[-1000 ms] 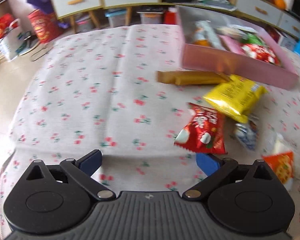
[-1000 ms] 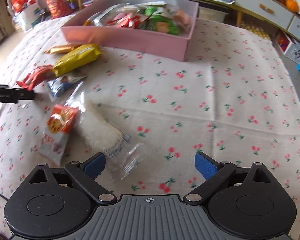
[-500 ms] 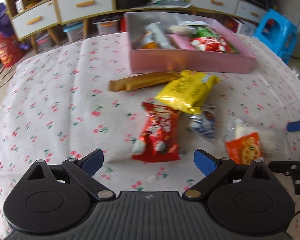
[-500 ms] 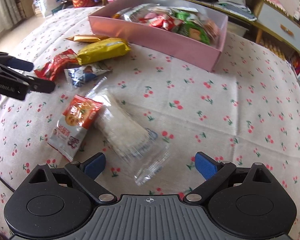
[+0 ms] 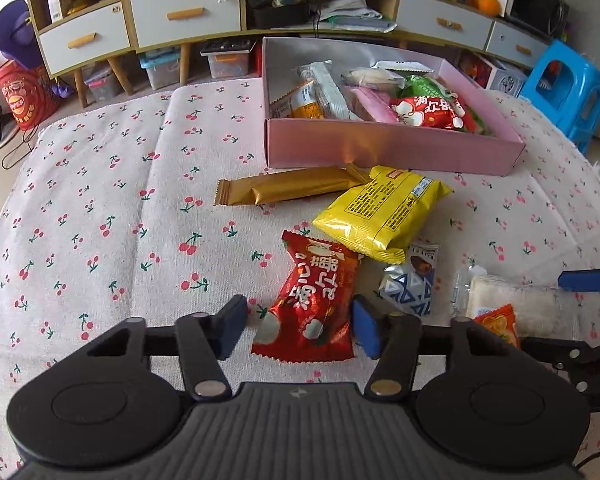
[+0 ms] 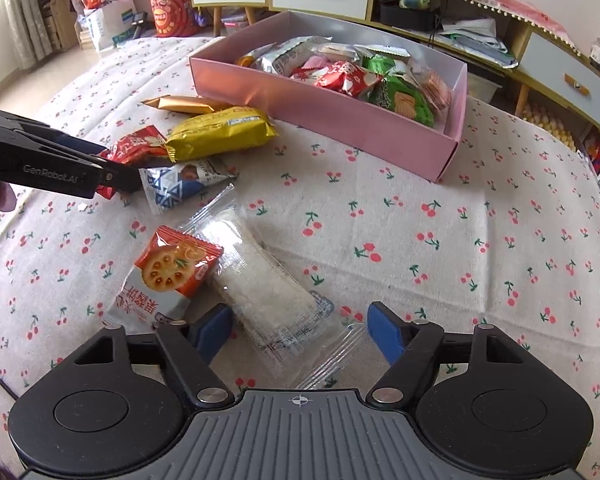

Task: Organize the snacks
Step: 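Grasp the red candy wrapper with the left gripper while the right gripper grasps the clear rice-cake packet, then carry the red wrapper and clear packet into the pink box and open both grippers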

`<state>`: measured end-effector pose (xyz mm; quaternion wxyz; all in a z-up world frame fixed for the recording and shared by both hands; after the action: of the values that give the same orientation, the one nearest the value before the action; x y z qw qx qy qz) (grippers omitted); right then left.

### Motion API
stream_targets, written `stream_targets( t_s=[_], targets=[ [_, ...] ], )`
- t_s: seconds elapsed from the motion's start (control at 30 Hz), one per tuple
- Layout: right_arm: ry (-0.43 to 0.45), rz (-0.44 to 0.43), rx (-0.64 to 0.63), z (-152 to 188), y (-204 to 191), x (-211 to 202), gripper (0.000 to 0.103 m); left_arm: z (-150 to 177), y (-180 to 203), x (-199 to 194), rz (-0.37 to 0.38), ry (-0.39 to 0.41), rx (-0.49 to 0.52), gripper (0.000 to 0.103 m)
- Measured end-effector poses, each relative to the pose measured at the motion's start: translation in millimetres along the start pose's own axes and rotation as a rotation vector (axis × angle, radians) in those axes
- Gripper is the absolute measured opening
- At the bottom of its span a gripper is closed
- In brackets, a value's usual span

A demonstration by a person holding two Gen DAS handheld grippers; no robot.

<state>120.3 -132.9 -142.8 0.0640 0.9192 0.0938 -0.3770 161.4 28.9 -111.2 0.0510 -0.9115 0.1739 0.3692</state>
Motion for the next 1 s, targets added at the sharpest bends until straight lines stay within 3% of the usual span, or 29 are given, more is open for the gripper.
stream_targets(
  t_s=[0.3,0.33,0.37,0.5,1.0],
  targets=[
    [0.014,-0.014,0.017,-3.4,-1.4,-2.1,0.062,-2.7,-4.3,-1.9,-0.017,-0.003,-0.053,0.045],
    [0.016,-0.018,0.031,-4.8,-0.6,-2.9,0.059,-2.8,-4.9,-2.2,-0.02,-0.006,-0.06,0.045],
    [0.017,-0.032,0.045,-6.0,-0.6,-3.9,0.039,-2.8,-5.5,-2.6,-0.022,-0.008,-0.067,0.044],
    [0.011,-0.011,0.099,-10.1,6.2,-5.5,0.039,-3.6,-8.3,-5.3,-0.02,-0.016,-0.1,0.039],
    [0.018,-0.042,0.33,-26.6,29.6,-17.9,0.038,-16.5,-7.2,-16.9,0.008,0.001,-0.158,0.037]
  ],
)
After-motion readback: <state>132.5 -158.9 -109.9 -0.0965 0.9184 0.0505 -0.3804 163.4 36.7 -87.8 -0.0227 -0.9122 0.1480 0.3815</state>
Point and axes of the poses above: each gripper's, at about its wrist camera, not at the fingertips, and x roughly the way its jaws point, y to its right, z to its underside, the point moved 6 cm from there along x, roughly the way its jaws point, and after that the axes turned 12 degrees about y, right-handed, at the moved point
